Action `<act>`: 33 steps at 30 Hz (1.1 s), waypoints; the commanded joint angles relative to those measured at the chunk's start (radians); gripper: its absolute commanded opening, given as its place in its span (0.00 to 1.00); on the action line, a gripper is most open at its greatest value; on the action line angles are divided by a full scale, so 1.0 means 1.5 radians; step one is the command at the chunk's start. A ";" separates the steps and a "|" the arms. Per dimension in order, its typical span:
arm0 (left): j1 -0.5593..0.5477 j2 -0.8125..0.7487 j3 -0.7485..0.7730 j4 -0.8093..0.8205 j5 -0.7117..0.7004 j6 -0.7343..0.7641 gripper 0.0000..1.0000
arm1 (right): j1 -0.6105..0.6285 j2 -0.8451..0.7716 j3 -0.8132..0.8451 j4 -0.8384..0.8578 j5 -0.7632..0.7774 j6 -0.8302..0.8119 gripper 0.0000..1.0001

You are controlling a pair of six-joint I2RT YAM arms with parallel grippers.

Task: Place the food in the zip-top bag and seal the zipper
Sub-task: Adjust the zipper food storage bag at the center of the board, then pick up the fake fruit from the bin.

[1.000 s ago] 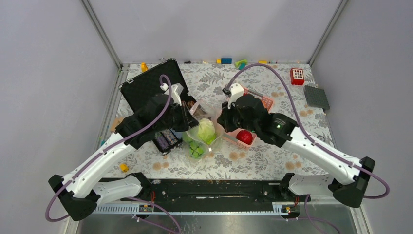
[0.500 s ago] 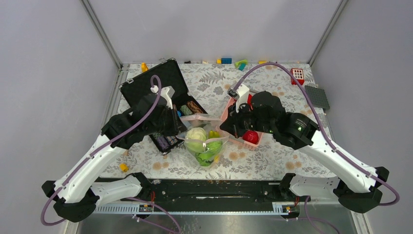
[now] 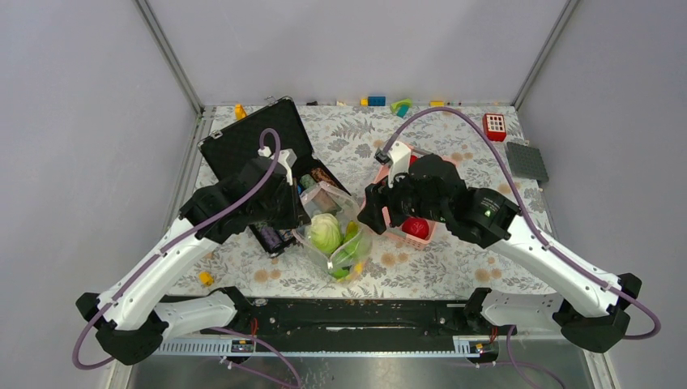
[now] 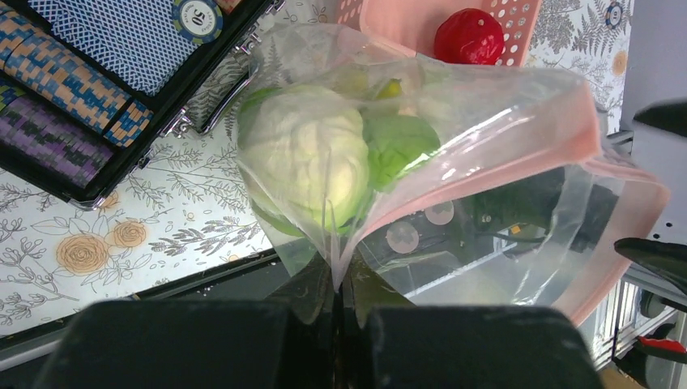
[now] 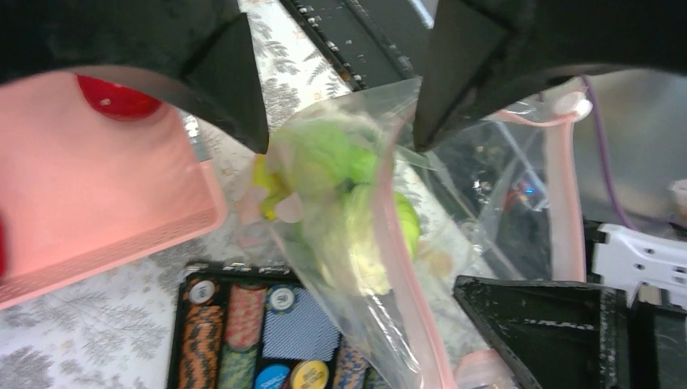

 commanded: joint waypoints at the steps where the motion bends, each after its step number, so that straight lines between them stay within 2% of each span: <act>1: 0.001 0.003 -0.003 0.039 0.018 0.017 0.00 | -0.019 -0.011 -0.005 0.039 0.037 -0.017 0.84; 4: 0.001 0.004 -0.003 0.050 0.015 0.020 0.00 | -0.053 -0.028 -0.019 0.054 0.023 -0.004 0.99; 9: 0.001 0.001 -0.002 0.064 0.019 0.023 0.00 | -0.125 -0.068 -0.066 0.058 0.036 0.014 1.00; 14: 0.002 -0.005 -0.008 0.078 0.013 0.025 0.00 | -0.220 -0.067 -0.119 0.013 0.115 0.067 1.00; 17: 0.001 -0.005 -0.008 0.079 0.015 0.027 0.00 | -0.258 -0.041 -0.142 0.008 0.085 0.075 1.00; 21: 0.001 -0.008 -0.008 0.078 0.016 0.028 0.00 | -0.268 0.000 -0.149 0.005 0.071 0.064 1.00; 28: 0.002 -0.019 -0.008 0.082 0.012 0.027 0.00 | -0.274 0.130 -0.128 -0.040 0.171 0.079 1.00; 33: 0.002 -0.023 -0.008 0.082 0.006 0.028 0.00 | -0.273 0.218 -0.111 -0.079 0.178 0.110 0.98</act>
